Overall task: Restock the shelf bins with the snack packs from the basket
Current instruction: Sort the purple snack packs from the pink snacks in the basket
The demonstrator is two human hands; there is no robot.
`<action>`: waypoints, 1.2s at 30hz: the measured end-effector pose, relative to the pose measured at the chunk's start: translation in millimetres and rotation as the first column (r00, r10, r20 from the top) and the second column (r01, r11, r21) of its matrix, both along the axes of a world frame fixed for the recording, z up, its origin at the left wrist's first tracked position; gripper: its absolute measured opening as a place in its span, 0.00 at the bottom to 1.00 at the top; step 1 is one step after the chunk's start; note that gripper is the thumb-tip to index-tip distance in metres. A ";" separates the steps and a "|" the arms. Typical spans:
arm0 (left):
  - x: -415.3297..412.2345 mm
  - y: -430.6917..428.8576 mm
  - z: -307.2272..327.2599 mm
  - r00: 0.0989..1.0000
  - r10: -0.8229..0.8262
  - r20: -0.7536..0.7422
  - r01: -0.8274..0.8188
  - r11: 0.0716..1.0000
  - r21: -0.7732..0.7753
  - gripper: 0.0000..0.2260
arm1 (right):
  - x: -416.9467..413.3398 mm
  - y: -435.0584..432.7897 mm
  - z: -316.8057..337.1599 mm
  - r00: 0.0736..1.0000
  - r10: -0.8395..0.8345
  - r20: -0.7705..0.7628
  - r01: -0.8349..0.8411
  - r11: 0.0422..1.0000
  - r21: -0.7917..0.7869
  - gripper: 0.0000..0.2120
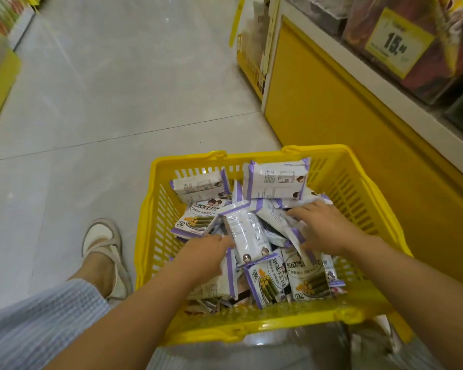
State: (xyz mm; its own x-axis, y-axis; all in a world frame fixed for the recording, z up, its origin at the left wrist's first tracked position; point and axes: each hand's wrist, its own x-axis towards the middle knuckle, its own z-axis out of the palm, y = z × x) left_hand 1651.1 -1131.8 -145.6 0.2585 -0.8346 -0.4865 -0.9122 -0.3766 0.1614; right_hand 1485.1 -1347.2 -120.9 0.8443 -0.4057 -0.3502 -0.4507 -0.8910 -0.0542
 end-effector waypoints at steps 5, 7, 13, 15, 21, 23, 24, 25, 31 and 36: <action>-2.9 2.2 0.6 0.998 -0.038 -0.054 0.039 0.999 0.014 0.28 | 6.6 -9.7 33.1 0.993 -0.111 0.031 0.110 0.992 0.055 0.21; -3.3 2.4 1.1 0.997 -0.048 -0.052 0.051 0.998 0.044 0.29 | 7.7 -22.1 54.6 0.969 -0.212 0.128 0.189 0.967 0.172 0.12; -8.7 4.6 -6.2 0.995 -0.024 -0.098 0.032 0.996 0.084 0.26 | 1.8 -51.3 79.4 0.706 -0.531 0.469 0.481 0.845 0.233 0.09; -8.1 4.4 -8.0 0.994 -0.012 -0.113 0.023 0.995 0.098 0.27 | -0.9 -52.9 72.3 0.598 -0.550 0.582 0.563 0.806 0.183 0.10; -6.3 3.2 -4.0 0.980 0.024 -0.197 0.009 0.987 0.163 0.28 | -5.1 -54.9 45.2 0.358 -0.684 0.635 0.638 0.676 0.368 0.09; -4.1 -0.9 5.7 0.964 0.067 -0.256 -0.027 0.988 0.155 0.26 | -4.3 -55.3 40.0 0.383 -0.695 0.609 0.620 0.682 0.388 0.15; -2.1 -4.1 13.4 0.957 0.082 -0.278 -0.042 0.988 0.146 0.24 | -4.4 -55.2 38.7 0.393 -0.691 0.607 0.612 0.689 0.388 0.18; 1.1 -8.2 23.0 0.952 0.089 -0.292 -0.054 0.990 0.128 0.23 | -5.1 -55.0 37.8 0.396 -0.681 0.616 0.609 0.697 0.379 0.20; 44.2 -24.0 98.6 0.890 0.181 -0.419 -0.289 0.934 -0.209 0.14 | -7.8 -34.9 34.9 0.432 -0.501 0.750 0.513 0.821 0.253 0.10; 66.9 -23.0 89.4 0.856 0.324 -0.403 -0.504 0.697 -0.510 0.22 | 3.6 -4.1 15.5 0.865 -0.400 0.303 0.280 0.885 0.371 0.07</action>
